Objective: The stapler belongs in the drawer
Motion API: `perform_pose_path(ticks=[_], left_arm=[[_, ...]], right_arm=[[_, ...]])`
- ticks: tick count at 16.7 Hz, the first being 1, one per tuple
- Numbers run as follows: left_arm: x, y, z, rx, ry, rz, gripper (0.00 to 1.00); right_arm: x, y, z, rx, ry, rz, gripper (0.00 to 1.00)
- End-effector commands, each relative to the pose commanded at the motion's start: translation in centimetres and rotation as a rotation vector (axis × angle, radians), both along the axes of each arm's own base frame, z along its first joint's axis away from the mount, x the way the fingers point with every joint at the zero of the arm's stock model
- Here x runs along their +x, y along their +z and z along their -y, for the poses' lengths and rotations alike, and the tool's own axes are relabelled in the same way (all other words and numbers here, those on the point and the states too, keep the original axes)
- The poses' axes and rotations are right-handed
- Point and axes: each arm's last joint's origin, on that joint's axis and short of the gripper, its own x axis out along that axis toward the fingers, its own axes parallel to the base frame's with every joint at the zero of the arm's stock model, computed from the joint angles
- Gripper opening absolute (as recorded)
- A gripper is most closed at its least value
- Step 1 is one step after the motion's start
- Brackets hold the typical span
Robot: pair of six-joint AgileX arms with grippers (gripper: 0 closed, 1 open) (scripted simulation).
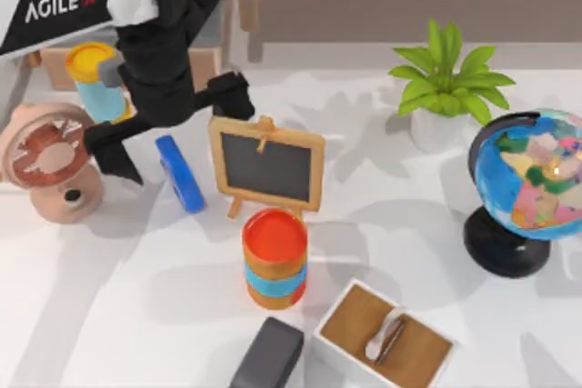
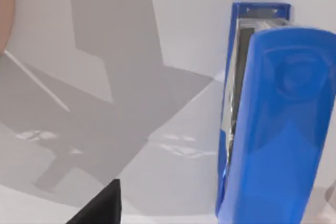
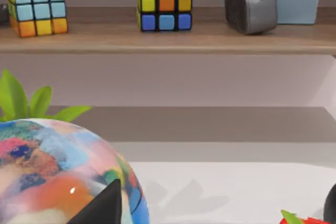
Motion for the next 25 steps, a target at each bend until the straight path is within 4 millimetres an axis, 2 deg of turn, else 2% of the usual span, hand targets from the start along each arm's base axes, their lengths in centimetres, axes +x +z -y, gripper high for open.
perform_pose_path(ticks=[5,10,15,25], left_arm=[[0.4,-1.4,0.1,-0.001,0.000,0.000,1.00],[-0.1,-4.2,-0.2,0.001,0.001,-0.001,1.00],[-0.2,-4.5,-0.2,0.001,0.001,-0.001,1.00],[-0.2,-4.5,-0.2,0.001,0.001,-0.001,0.25]], right_arm=[[0.0,0.0,0.0,0.000,0.000,0.000,1.00],[0.0,0.0,0.0,0.000,0.000,0.000,1.00],[0.0,0.0,0.0,0.000,0.000,0.000,1.00],[0.0,0.0,0.0,0.000,0.000,0.000,1.00]])
